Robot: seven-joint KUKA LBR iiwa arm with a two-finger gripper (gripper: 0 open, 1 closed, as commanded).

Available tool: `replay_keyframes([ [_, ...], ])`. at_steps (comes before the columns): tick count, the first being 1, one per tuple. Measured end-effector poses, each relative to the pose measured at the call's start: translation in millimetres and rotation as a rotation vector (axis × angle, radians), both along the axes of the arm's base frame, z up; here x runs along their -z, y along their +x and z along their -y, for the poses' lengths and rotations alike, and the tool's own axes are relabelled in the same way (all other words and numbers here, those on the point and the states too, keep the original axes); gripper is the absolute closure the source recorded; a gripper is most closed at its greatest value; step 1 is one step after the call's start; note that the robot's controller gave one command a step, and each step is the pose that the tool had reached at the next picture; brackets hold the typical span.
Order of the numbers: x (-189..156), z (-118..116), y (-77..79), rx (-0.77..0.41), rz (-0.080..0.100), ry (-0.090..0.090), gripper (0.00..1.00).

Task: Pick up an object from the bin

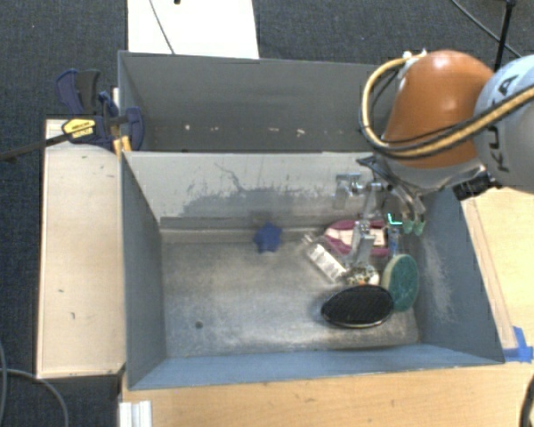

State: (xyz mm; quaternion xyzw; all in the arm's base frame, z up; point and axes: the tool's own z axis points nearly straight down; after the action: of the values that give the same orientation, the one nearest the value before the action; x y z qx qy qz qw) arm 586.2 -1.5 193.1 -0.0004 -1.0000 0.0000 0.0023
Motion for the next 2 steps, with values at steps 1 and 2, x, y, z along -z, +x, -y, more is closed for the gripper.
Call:
replay_keyframes([
  [1,110,42,-43.7,-0.209,0.012,0.0,0.0],
  [2,118,13,-106.9,-0.108,0.017,0.001,0.0],
])
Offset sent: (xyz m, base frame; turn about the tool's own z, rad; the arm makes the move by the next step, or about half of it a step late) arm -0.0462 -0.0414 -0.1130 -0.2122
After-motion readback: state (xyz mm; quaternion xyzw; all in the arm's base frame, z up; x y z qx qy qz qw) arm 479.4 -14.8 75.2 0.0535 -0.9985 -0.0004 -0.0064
